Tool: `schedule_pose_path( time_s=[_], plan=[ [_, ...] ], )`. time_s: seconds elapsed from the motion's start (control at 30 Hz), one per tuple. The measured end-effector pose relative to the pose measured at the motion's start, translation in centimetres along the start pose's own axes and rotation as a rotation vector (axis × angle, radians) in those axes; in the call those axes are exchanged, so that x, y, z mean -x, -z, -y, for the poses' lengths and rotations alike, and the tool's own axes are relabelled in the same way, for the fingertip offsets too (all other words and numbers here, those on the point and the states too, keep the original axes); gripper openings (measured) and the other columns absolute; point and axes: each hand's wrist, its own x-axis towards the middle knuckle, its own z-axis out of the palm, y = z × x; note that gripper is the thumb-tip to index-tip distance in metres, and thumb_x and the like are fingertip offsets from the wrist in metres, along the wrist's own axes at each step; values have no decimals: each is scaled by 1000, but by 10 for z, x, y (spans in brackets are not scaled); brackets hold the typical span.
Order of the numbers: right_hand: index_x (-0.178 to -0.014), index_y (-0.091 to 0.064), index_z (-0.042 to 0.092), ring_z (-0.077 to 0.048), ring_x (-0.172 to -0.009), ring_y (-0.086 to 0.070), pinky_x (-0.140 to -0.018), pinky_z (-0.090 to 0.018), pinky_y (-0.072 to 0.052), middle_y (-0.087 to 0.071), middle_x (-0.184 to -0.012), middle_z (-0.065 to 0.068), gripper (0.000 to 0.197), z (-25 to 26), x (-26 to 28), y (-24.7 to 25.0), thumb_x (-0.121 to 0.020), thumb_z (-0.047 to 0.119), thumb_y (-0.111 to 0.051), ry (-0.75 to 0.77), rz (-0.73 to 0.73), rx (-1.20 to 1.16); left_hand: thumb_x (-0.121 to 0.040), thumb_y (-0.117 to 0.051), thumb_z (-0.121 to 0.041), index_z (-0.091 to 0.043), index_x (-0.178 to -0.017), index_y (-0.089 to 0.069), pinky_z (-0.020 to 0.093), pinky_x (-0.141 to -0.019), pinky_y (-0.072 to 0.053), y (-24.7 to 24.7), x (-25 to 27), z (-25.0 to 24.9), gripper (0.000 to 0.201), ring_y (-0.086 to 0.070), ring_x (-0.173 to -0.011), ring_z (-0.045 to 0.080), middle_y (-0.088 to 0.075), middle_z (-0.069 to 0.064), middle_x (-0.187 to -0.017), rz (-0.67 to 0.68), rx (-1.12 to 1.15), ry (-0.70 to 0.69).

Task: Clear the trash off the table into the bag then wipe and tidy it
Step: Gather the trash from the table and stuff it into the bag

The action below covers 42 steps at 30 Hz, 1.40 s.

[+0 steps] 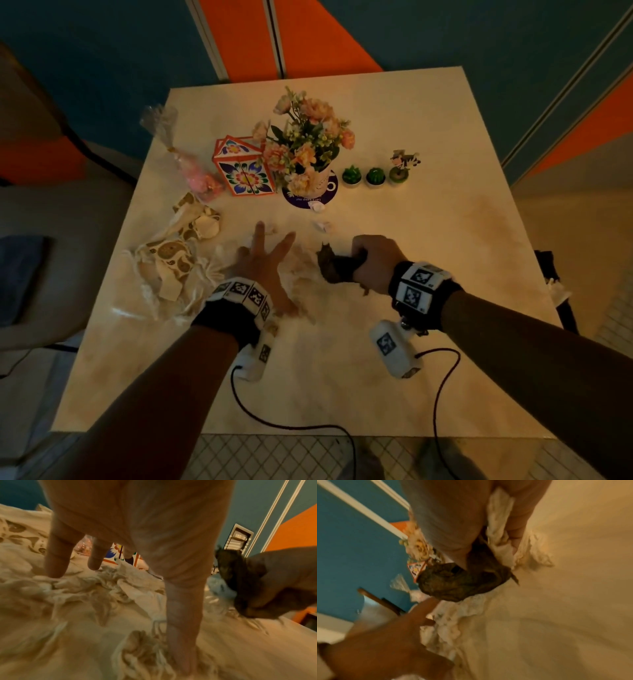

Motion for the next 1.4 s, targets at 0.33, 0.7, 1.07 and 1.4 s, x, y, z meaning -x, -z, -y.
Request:
schedule_pose_path(
  time_s=[0.33, 0.7, 1.07, 1.4],
  plan=[
    [-52, -39, 12, -23, -57, -36, -57, -29, -31, -37, -55, -8, 36, -9, 32, 63, -64, -19, -51, -46, -219, -372, -79, -60, -32, -30, -123, -44, 41, -87, -48, -23, 12, -8, 48, -35, -119, 28, -37, 1, -127, -256, -132, -87],
    [-52, -30, 10, -20, -51, -27, -56, -29, -24, -27, -55, -8, 38, 0, 34, 73, -62, -24, -43, 18, -284, -514, -80, -61, -15, -14, -84, -58, 31, -68, -44, -14, 10, 2, 6, -59, -90, 29, -61, 10, -91, -405, 355, -14],
    [-47, -36, 9, -19, -43, -23, -56, -34, -27, -28, -47, -7, 36, -32, 43, 107, -57, -24, -45, 85, -356, -583, -77, -52, 3, -26, -84, -54, 25, -62, -47, 8, 18, 4, 30, -59, -72, 16, -58, -4, -81, -501, 642, -148],
    [-49, -37, 4, -24, -53, -35, -55, -37, -31, -33, -54, -20, 31, -44, 54, 116, -56, -24, -49, 143, -378, -603, -76, -60, -52, -44, -124, -34, 46, -84, -53, -43, 2, -43, 55, -38, -122, 29, -24, 0, -132, -244, 89, -296]
  ],
)
